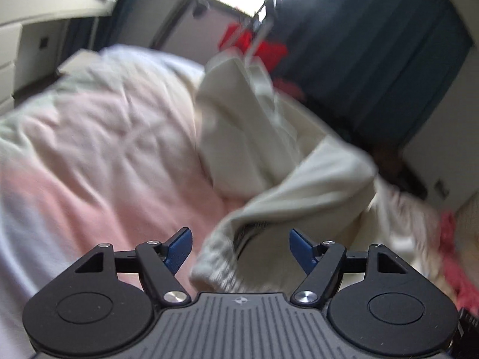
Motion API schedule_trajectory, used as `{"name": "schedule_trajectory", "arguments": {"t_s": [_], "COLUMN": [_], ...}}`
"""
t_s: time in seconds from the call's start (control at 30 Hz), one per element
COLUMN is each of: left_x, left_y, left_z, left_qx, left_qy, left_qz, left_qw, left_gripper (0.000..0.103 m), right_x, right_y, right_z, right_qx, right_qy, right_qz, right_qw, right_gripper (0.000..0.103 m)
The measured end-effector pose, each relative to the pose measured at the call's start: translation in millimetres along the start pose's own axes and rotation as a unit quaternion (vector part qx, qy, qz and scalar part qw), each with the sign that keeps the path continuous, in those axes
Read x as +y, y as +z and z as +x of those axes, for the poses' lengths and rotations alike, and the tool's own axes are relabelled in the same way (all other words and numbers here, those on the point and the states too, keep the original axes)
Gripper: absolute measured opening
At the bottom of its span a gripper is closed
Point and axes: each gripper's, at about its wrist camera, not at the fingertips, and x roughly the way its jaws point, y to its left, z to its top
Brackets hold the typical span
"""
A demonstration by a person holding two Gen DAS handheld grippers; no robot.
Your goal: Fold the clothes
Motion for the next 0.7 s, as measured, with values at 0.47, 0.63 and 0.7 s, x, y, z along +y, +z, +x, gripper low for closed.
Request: {"name": "schedule_trajectory", "arguments": {"t_s": [0.47,0.63,0.7], "left_x": [-16.7,-28.3,-29.0], "left_y": [-11.4,-1.0,12.1], "left_z": [9.5,-11.8,-33.0], "left_qx": [-0.039,-0.088,-0.118], "left_qy": [0.051,0.06,0.054], "left_qz": [0.029,0.017,0.004], "left_qw": [0.9975,0.9942,0.9916], "left_gripper": [0.022,0.019,0.018], "right_x": [1.3,13.2,23.9], "right_y": [-5.1,-13.1,-19.9], "right_z": [37.6,19.0,10.4], "right_qx": [0.074,0.051,0.046], "right_qy": [0.021,0.02,0.038], "right_qz": [-0.018,-0.062,-0.079], "right_qw": [0.997,0.997,0.995], "right_gripper": [0.056,0.038,0.036]}}
